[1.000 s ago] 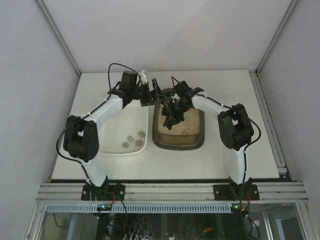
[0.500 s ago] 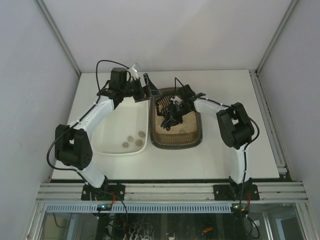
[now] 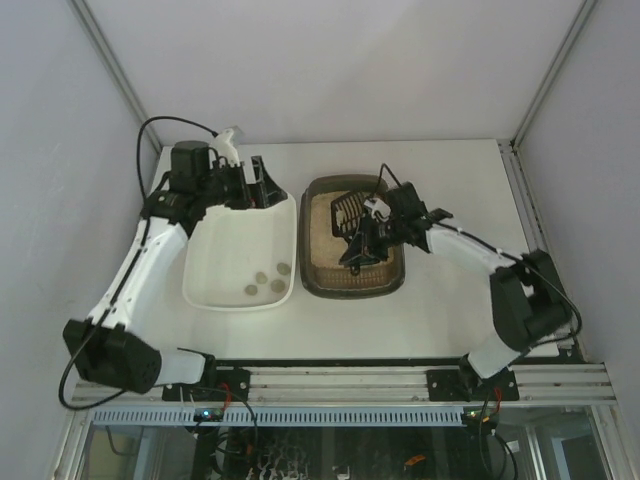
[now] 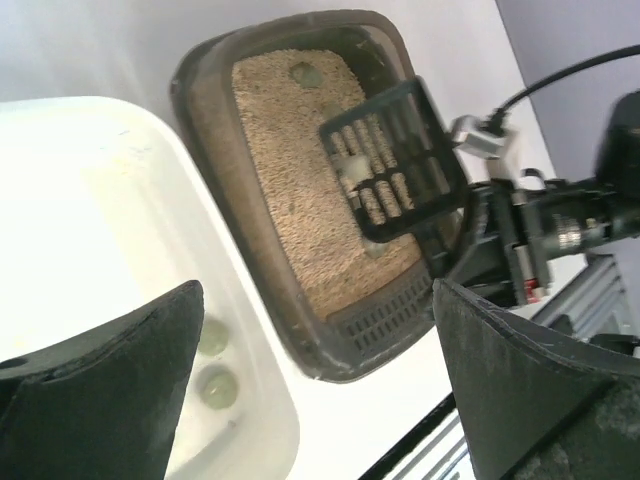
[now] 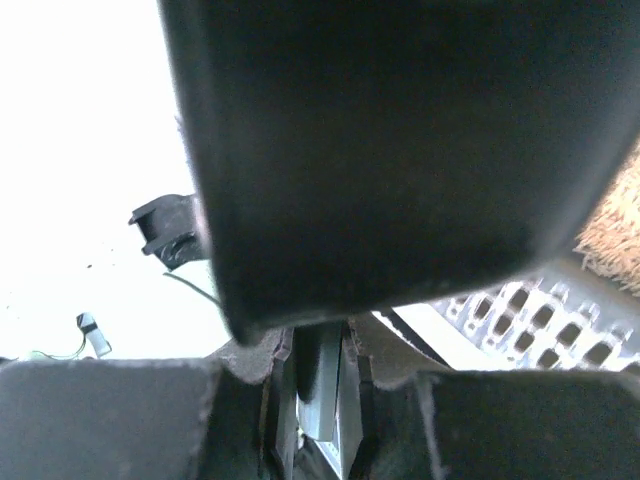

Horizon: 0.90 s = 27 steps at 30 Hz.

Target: Clean the litter box

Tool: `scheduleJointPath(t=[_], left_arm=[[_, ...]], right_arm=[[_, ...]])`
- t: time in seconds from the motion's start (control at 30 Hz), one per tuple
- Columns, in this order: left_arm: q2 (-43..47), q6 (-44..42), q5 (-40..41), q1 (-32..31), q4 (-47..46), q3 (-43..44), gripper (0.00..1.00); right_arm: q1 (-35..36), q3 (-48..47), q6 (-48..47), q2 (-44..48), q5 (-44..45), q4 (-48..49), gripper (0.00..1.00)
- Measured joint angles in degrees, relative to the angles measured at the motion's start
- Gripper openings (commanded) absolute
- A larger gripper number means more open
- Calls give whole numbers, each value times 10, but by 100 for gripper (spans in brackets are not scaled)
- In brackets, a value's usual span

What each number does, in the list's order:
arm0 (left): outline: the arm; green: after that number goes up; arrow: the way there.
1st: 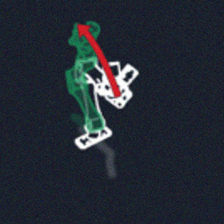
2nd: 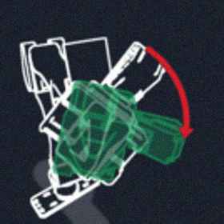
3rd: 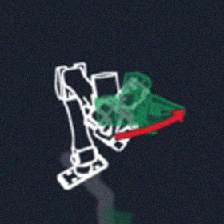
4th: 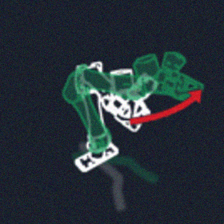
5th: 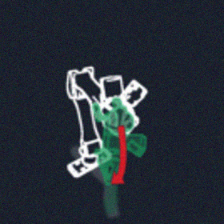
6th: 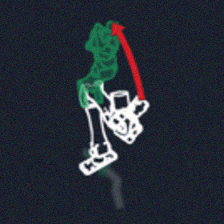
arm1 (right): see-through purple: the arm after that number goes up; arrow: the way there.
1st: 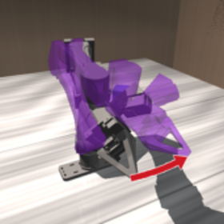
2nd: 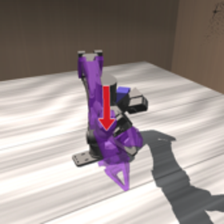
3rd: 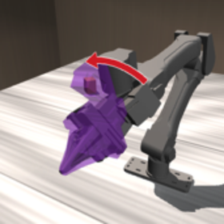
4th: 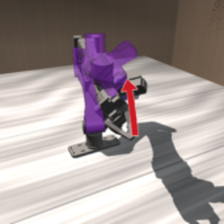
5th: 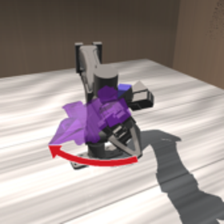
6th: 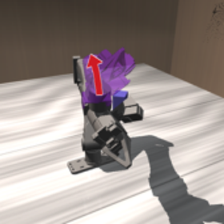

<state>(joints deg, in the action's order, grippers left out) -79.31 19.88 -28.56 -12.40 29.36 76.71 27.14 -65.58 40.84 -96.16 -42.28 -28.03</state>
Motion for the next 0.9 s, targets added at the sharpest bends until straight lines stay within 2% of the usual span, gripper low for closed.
scheduleJointPath(t=[0.1,0.17,0.37,0.53,0.77,0.9], left_arm=[[63,-42,28,7,45,-6,99],[87,-63,40,16,73,-5,99],[108,-113,90,45,143,-26,99],[128,-130,130,51,169,-63,99],[148,-130,152,52,166,-88,99],[154,-130,156,52,161,-92,98]], right_arm=[[0,107,43,90,-14,129,0],[4,203,93,130,-28,273,0],[12,433,243,112,-43,717,0],[2,474,312,86,-48,969,0],[-2,474,336,88,-51,1067,0],[-25,485,335,93,-47,1054,0]])
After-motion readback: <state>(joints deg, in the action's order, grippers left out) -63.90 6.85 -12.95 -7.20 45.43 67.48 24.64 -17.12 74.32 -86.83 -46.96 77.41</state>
